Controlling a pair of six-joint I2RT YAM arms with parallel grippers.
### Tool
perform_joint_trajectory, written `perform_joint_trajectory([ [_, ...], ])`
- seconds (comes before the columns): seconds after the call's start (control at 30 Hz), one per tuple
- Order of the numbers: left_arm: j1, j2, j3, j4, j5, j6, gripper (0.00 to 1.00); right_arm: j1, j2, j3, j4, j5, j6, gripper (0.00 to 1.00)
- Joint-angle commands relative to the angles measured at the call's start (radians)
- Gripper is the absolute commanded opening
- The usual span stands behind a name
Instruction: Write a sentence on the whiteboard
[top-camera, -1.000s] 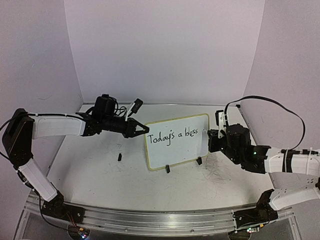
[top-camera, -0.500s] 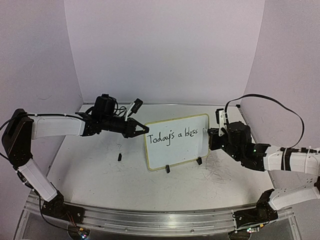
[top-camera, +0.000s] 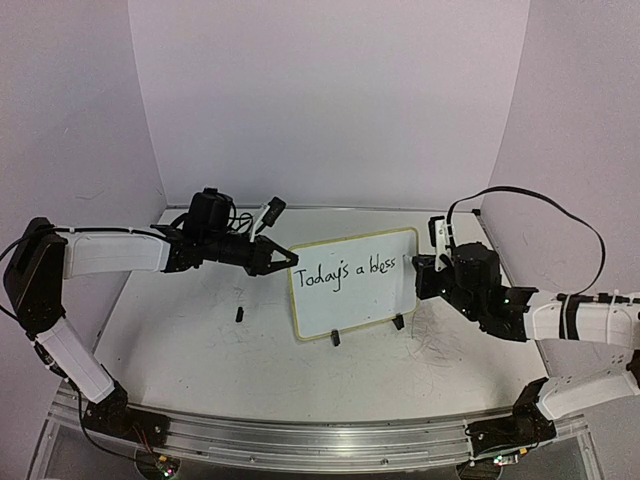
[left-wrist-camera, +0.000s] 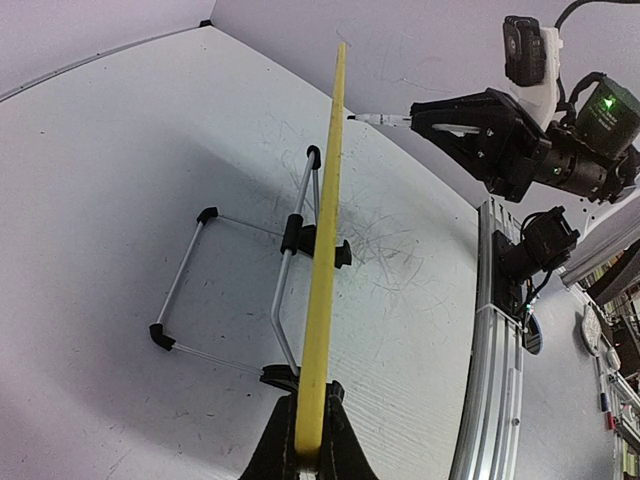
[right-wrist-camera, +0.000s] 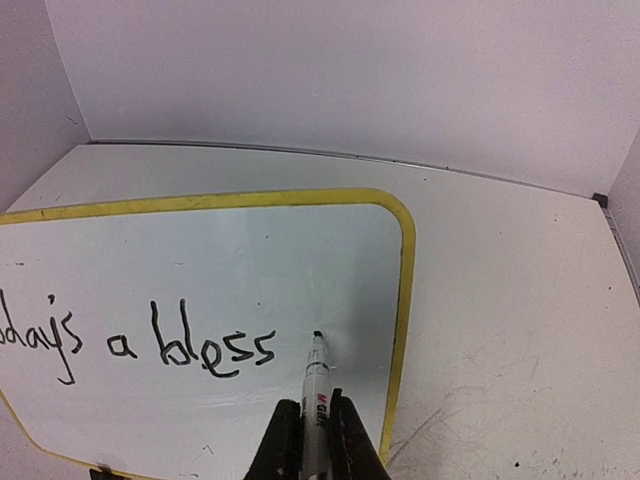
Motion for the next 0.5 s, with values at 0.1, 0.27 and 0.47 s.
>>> perform_joint_trajectory([
  [0.1,0.006,-0.028,0.017,0.034,-0.048,0.03,0.0,-0.004,0.012,0.033,0.086,-0.055,-0.027,0.0],
  [0.27,0.006,-0.029,0.016,0.034,-0.05,0.031,0.0,-0.004,0.039,0.043,0.096,-0.053,-0.024,0.0],
  [0.47,0.006,-0.027,0.015,0.034,-0.047,0.031,0.0,-0.003,0.06,0.047,0.119,-0.036,-0.021,0.0],
])
